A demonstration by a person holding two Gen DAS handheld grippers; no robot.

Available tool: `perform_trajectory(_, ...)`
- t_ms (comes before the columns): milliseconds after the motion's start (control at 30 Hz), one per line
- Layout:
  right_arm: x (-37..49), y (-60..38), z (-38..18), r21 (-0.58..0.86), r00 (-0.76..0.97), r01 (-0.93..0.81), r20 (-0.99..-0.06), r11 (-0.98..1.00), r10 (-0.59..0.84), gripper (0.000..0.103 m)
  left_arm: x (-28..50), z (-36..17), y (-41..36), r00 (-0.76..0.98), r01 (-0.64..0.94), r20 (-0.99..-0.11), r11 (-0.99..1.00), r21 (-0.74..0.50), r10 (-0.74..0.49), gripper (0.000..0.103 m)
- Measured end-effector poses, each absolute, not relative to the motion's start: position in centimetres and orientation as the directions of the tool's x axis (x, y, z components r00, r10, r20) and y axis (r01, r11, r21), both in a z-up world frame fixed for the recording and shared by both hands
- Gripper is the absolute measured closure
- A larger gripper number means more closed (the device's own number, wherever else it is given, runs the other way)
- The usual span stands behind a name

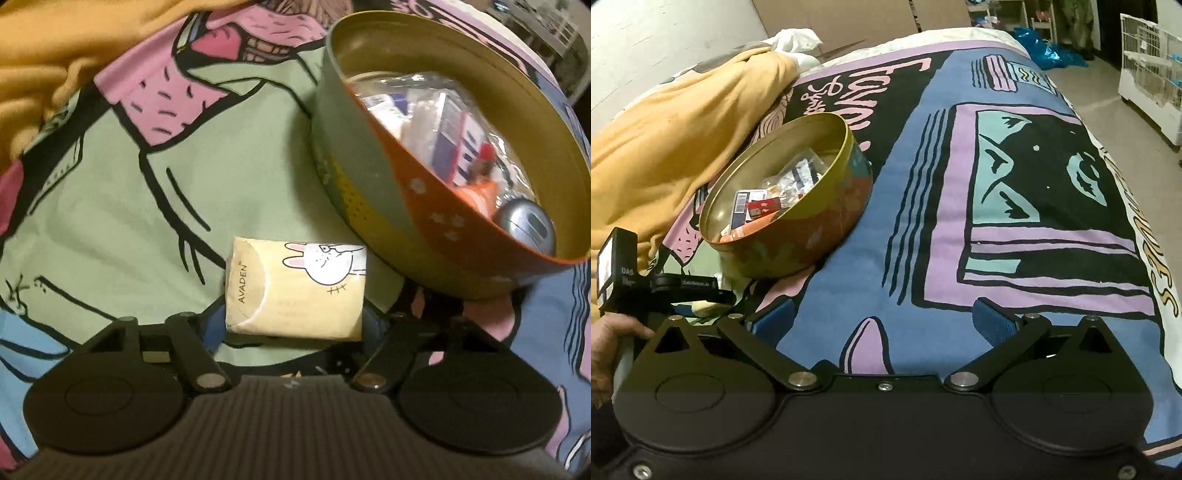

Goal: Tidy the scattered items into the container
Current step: 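Move the left gripper down to the yellow AVADEN soap bar, then close the left gripper on the yellow soap bar, then lift the soap bar with the left gripper and carry it over the tin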

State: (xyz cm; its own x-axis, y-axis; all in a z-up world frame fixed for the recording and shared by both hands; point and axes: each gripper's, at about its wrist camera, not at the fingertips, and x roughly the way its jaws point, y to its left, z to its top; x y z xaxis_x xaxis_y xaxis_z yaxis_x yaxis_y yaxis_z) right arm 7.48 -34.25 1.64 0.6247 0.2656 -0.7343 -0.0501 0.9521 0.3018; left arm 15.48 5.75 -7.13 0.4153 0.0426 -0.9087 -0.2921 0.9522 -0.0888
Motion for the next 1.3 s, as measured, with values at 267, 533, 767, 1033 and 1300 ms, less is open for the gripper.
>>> perform_trajectory(267, 7.2, -33.8, 1.9, 0.277, 0.632, -0.065, -0.732, 0.959, 0.254, 0.0, 11.1, -5.1, 6.8, 0.444, -0.217, -0.895, 0.965, -0.15, -0.039, 0.035)
perform_trajectory(533, 7.0, -33.3, 2.1, 0.255, 0.631, -0.076, -0.737, 0.964, 0.245, 0.0, 7.1, -2.6, 6.7, 0.482, -0.164, -0.872, 0.97, -0.181, -0.081, 0.035)
perform_trajectory(767, 6.7, -33.3, 2.3, 0.247, 0.637, -0.081, -0.733, 0.966, 0.24, 0.0, 5.1, -0.4, 6.6, 0.54, -0.116, -0.839, 0.982, -0.151, -0.066, 0.035)
perform_trajectory(1033, 6.5, -33.3, 2.5, 0.247, 0.642, -0.083, -0.728, 0.966, 0.241, 0.0, 3.9, 2.5, 6.9, 0.596, -0.112, -0.8, 0.979, -0.17, -0.071, 0.035)
perform_trajectory(1300, 6.4, -33.3, 2.6, 0.254, 0.646, -0.085, -0.722, 0.963, 0.248, 0.0, 3.5, 4.8, 6.4, 0.621, -0.096, -0.779, 0.977, -0.191, -0.091, 0.035)
